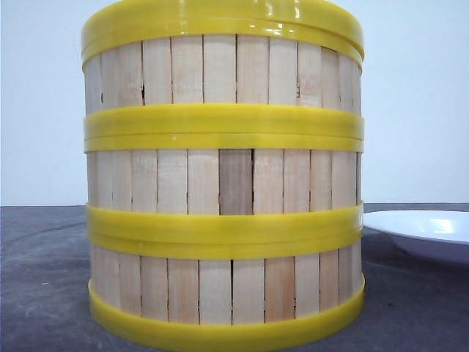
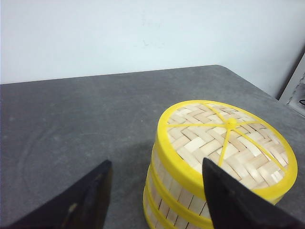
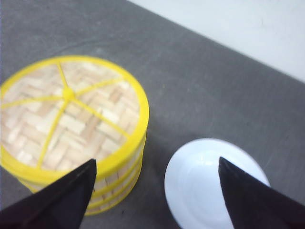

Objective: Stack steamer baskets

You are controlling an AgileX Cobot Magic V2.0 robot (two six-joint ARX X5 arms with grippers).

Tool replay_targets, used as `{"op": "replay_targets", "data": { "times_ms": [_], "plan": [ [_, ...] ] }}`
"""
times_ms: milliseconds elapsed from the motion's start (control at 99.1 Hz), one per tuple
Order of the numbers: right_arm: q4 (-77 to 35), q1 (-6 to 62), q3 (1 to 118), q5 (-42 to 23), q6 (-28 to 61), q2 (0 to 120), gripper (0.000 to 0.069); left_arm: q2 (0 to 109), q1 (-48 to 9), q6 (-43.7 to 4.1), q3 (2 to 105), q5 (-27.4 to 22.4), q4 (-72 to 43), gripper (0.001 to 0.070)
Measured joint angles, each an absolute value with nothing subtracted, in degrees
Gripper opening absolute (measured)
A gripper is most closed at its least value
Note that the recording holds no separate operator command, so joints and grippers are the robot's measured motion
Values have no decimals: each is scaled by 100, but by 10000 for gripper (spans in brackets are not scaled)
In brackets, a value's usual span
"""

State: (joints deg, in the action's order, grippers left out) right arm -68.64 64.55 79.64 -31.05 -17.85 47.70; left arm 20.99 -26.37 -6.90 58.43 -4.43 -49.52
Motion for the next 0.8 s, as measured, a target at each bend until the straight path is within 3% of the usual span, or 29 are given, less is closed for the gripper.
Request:
{"op": "replay_targets", "data": {
  "times_ms": [272,333,414,484,585,797],
  "plan": [
    [-6552,6477,7837,-3162,-2088,4508,495,2099,-2637,-690,5843,-443,-4952,351],
    [-6501,6477,7837,-3166,-2104,4504,410,2099,-2637,-690,5843,-443,-4956,289],
    [-6510,6477,7837,-3168,-2091,4506,178,2099,-2637,-696,5843,-445,-5028,109],
    [-6506,6477,7837,-3168,-2080,4508,70,2099,-2637,-694,5843,-443,-5085,52],
    [-6493,6477,7837,-3168,-2082,4508,26,2099,-2637,-694,5843,-443,-5081,35],
    [-6490,6477,7837,-3168,-2082,4508,14,2099,-2637,-694,5843,-443,-5078,35]
  ]
}}
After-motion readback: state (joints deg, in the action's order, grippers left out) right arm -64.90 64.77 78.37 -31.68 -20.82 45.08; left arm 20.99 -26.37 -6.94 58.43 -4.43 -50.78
